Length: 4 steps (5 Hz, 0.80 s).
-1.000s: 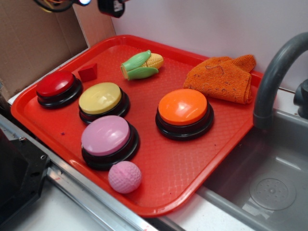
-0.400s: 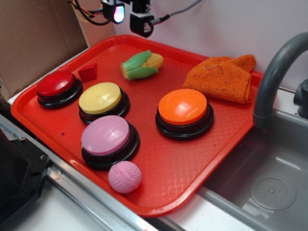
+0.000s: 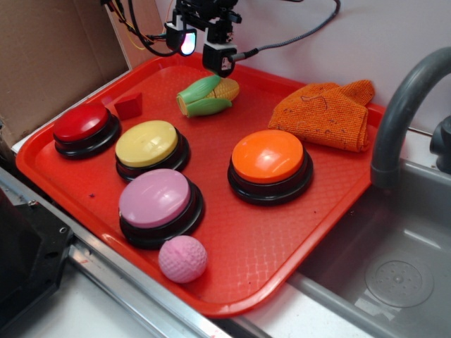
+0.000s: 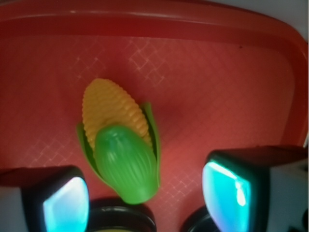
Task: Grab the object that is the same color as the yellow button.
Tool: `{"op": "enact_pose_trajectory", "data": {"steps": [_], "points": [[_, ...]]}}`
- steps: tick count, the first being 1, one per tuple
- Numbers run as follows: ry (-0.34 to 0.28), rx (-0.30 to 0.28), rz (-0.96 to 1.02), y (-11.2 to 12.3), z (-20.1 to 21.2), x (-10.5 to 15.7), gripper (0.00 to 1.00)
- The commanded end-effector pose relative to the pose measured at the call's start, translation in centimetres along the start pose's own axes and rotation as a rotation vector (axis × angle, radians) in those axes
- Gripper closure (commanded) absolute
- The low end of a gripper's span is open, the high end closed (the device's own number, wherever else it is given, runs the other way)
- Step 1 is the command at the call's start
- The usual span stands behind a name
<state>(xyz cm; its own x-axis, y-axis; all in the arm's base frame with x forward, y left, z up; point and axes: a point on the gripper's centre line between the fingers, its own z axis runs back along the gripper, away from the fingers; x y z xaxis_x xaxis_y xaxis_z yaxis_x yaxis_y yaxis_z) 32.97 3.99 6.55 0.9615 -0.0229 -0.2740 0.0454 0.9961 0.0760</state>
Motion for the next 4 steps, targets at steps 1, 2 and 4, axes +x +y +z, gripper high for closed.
{"op": "enact_pose_trajectory", "data": {"steps": [1,2,4], "points": [[-0.024,-0.010,0.009,-0.5,0.3,-0.2,0.00],[-0.008,0.000,0.021,-0.4,-0.8,-0.4,0.00],[-0.053,0.076,-0.002,-0.9,-4.4,1.1,0.00]]}}
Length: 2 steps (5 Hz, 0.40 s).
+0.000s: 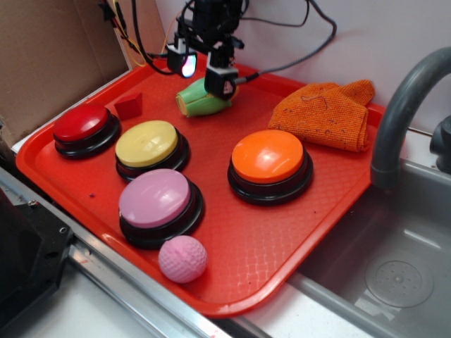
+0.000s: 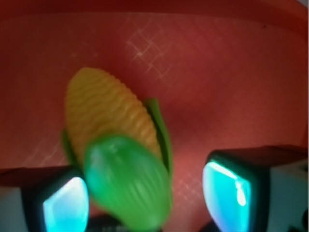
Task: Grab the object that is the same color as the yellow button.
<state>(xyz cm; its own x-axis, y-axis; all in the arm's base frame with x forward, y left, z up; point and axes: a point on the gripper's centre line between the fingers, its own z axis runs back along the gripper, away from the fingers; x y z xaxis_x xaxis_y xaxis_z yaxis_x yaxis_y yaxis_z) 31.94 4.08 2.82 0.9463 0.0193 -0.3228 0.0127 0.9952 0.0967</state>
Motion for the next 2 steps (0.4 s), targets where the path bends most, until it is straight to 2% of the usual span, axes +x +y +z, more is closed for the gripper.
{"op": "enact_pose_trajectory", "data": {"steps": [1,2], "points": [[-0.126,0.064,-0.095,-0.97,-1.99,1.38,0.00],[-0.098,0.041,-0.100,-1.07,-2.20,1.22,1.00]]}}
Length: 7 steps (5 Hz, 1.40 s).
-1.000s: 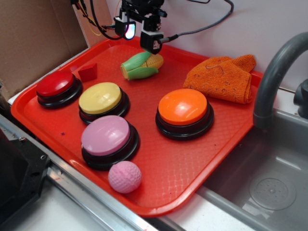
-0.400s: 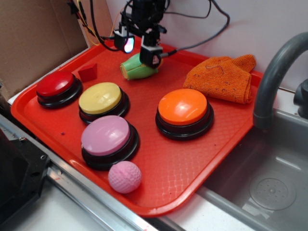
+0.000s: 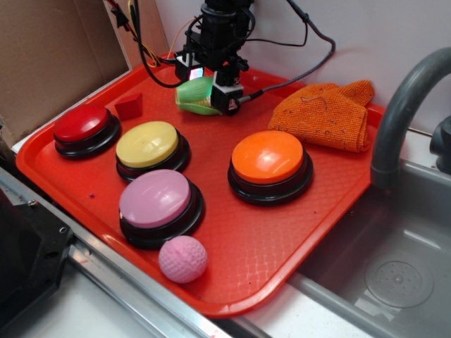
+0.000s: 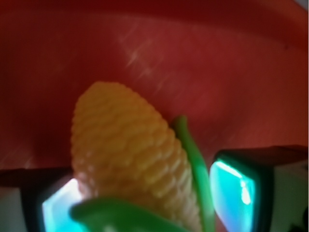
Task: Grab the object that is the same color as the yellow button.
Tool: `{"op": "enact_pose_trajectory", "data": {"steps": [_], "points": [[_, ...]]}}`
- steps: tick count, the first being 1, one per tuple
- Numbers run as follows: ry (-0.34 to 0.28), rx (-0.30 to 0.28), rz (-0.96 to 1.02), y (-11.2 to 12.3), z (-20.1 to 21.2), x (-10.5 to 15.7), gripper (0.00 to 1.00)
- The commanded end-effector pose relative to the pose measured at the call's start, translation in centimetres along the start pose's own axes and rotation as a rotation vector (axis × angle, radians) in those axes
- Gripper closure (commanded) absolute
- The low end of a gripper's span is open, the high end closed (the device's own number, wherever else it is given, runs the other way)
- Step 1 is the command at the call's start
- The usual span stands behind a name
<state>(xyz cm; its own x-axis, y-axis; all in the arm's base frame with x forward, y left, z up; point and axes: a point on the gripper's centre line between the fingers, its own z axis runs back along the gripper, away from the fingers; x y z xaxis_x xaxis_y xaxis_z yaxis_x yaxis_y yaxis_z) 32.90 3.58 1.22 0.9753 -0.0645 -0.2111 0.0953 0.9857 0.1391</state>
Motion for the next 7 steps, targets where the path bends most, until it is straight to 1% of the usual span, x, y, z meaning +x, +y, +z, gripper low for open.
{"op": "enact_pose_trajectory", "data": {"steps": [1,2,3,4,5,6,7], "points": [[0.027,-0.007,-0.017,-0.3,-0.6,-0.6,1.00],[-0.018,-0.019,0.019,0.5,3.3,-2.0,1.00],[-0.108,-0.022,0.148,-0.1,7.8,-5.0,1.00],[-0.166,-0.071,0.258,-1.3,12.0,-9.7,1.00],[-0.215,-0.087,0.262,-2.0,16.3,-13.5,1.00],[-0.220,-0.135,0.258,-2.2,19.2,-15.2,1.00],[-0.207,-0.145,0.346,-1.3,19.1,-16.3,1.00]]}}
